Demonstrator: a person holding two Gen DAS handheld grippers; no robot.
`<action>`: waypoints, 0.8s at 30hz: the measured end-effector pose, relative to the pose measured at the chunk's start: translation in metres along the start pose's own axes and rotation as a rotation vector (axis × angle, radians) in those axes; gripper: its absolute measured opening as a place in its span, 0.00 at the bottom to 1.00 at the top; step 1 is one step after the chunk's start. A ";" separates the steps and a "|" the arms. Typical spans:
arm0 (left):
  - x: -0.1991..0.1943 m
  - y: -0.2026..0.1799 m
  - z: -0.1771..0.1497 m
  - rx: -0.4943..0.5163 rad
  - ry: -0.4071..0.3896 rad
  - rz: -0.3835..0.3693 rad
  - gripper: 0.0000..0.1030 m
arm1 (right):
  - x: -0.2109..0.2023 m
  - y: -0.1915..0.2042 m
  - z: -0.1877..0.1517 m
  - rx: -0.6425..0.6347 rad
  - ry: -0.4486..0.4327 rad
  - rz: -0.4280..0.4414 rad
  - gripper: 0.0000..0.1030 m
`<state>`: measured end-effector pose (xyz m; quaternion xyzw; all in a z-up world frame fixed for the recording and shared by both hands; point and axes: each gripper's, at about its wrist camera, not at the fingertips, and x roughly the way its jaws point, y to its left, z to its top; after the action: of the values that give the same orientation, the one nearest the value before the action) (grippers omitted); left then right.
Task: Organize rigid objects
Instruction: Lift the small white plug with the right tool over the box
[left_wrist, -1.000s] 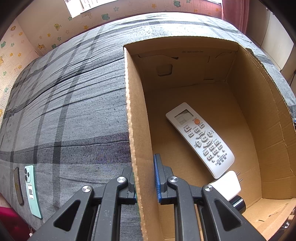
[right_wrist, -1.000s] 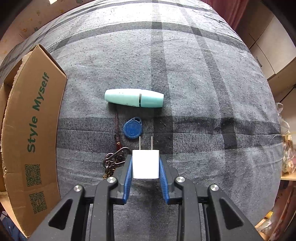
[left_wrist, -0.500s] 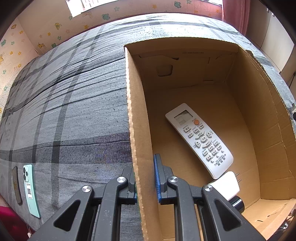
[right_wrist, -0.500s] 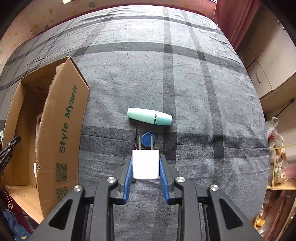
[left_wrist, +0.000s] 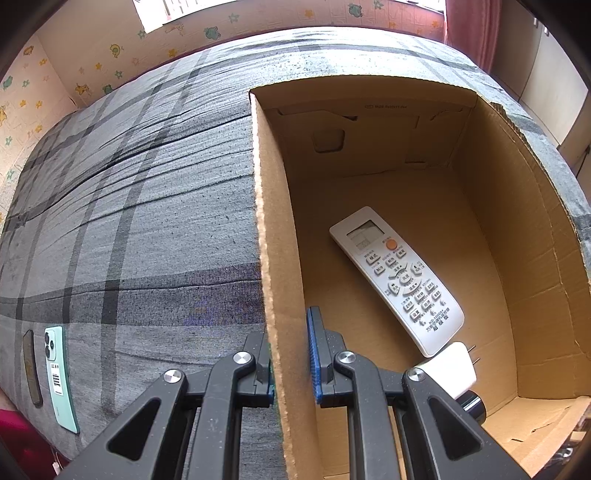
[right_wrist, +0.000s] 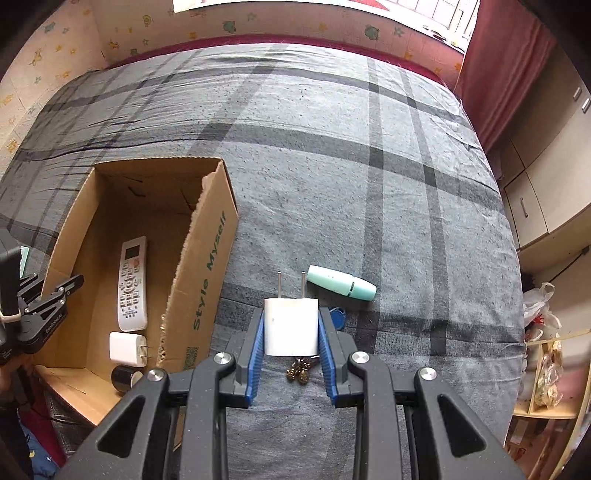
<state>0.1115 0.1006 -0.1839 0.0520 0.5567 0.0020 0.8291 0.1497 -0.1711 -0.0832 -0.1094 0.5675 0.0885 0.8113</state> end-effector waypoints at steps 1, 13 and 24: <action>0.000 0.000 0.000 0.002 -0.001 0.002 0.14 | -0.002 0.004 0.002 -0.006 -0.006 0.003 0.27; -0.001 0.000 0.000 0.000 0.000 -0.001 0.14 | -0.009 0.061 0.025 -0.091 -0.041 0.090 0.27; -0.001 -0.001 0.000 0.000 -0.001 -0.002 0.14 | 0.019 0.115 0.032 -0.153 -0.011 0.149 0.27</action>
<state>0.1106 0.0999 -0.1828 0.0514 0.5562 0.0012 0.8295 0.1541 -0.0516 -0.0993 -0.1277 0.5612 0.1923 0.7948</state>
